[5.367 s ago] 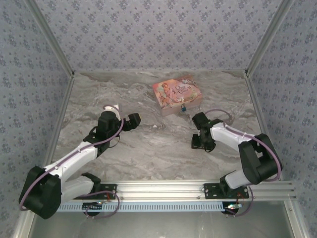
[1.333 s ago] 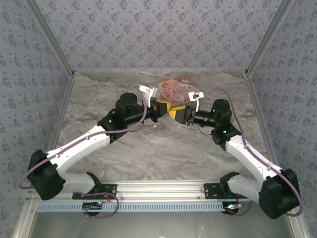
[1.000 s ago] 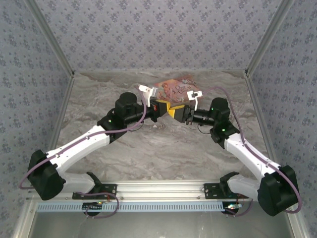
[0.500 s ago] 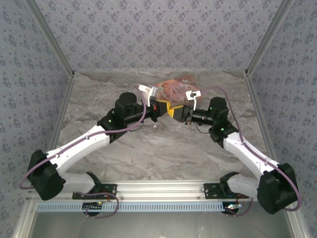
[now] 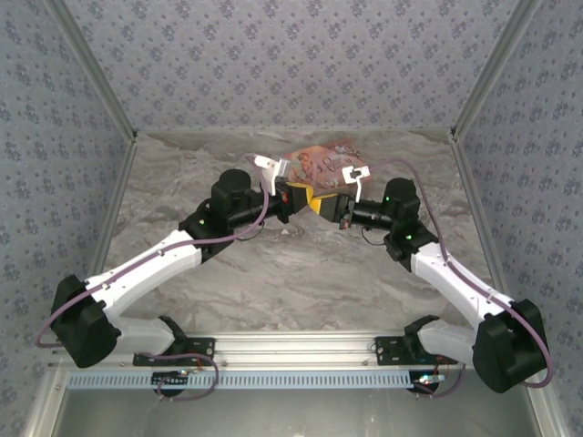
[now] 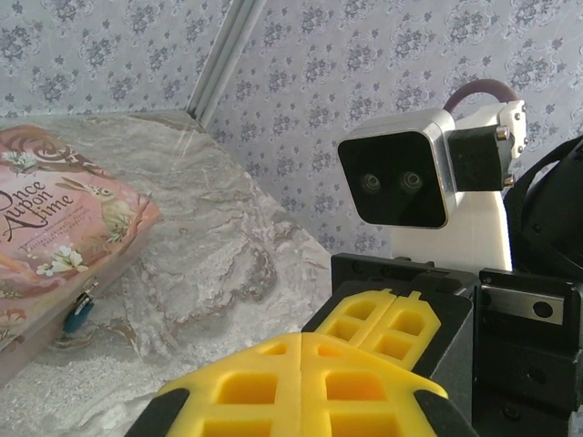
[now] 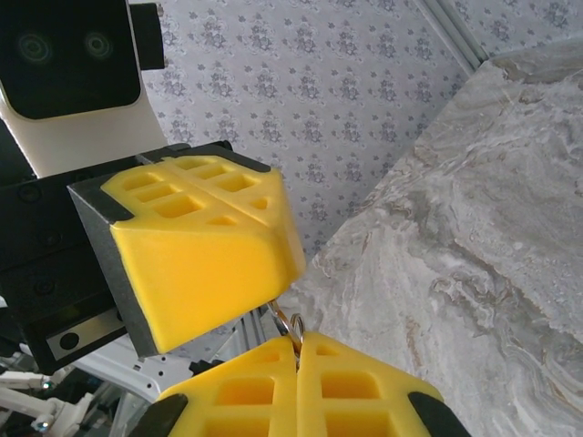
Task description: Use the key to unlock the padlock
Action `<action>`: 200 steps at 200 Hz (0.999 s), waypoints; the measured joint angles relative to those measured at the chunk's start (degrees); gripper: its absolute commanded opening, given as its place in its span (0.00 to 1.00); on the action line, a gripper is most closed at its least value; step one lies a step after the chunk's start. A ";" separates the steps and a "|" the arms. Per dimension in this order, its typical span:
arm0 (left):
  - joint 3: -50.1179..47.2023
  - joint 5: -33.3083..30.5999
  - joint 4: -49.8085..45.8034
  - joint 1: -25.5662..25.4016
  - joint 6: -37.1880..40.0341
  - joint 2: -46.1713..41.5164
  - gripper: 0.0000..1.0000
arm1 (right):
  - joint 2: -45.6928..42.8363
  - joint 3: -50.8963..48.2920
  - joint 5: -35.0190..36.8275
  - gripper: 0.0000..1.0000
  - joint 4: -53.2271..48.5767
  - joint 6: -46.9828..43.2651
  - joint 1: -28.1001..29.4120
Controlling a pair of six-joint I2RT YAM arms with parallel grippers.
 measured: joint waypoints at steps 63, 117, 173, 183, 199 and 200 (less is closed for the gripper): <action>0.00 -1.14 -0.52 4.15 -1.53 -0.76 0.68 | -2.89 0.13 5.07 0.00 -10.60 -4.02 -2.45; 0.17 -3.63 -2.64 13.35 -6.40 5.03 0.86 | -6.49 -0.72 14.93 0.00 -24.79 -7.91 -7.91; 7.69 -1.36 -5.64 15.28 -10.27 25.49 0.89 | -9.57 -2.60 19.69 0.00 -32.63 -10.51 -9.64; 10.12 -0.57 -5.99 15.28 -10.75 28.74 0.89 | -9.81 -2.67 20.02 0.00 -33.29 -10.67 -9.68; 13.18 0.50 -6.10 15.28 -11.80 32.74 0.87 | -10.19 -2.97 20.50 0.00 -33.90 -10.97 -9.73; 13.40 0.57 -6.12 15.28 -11.89 33.00 0.87 | -10.21 -3.02 20.55 0.00 -33.97 -10.97 -9.73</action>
